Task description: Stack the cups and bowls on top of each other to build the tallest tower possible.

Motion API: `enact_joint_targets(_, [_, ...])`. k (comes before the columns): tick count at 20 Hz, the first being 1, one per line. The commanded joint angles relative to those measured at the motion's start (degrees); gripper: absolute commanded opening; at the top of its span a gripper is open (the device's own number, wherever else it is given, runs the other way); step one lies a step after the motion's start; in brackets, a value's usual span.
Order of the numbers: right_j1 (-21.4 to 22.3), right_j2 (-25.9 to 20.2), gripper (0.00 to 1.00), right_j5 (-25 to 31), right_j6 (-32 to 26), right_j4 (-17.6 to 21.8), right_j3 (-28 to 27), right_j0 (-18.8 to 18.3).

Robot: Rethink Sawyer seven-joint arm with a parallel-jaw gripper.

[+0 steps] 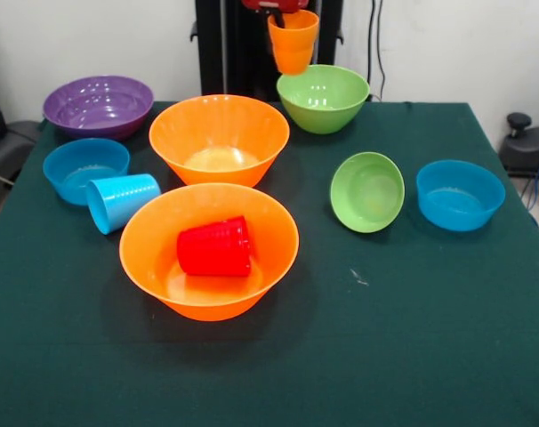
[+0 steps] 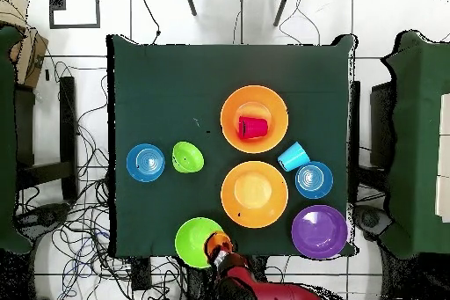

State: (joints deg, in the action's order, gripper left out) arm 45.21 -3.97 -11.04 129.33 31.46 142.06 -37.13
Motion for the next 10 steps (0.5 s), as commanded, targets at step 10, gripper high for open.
enact_joint_targets(10, [-7.9, -5.6, 0.00, 7.5, -3.4, 9.5, -14.4, -5.2])
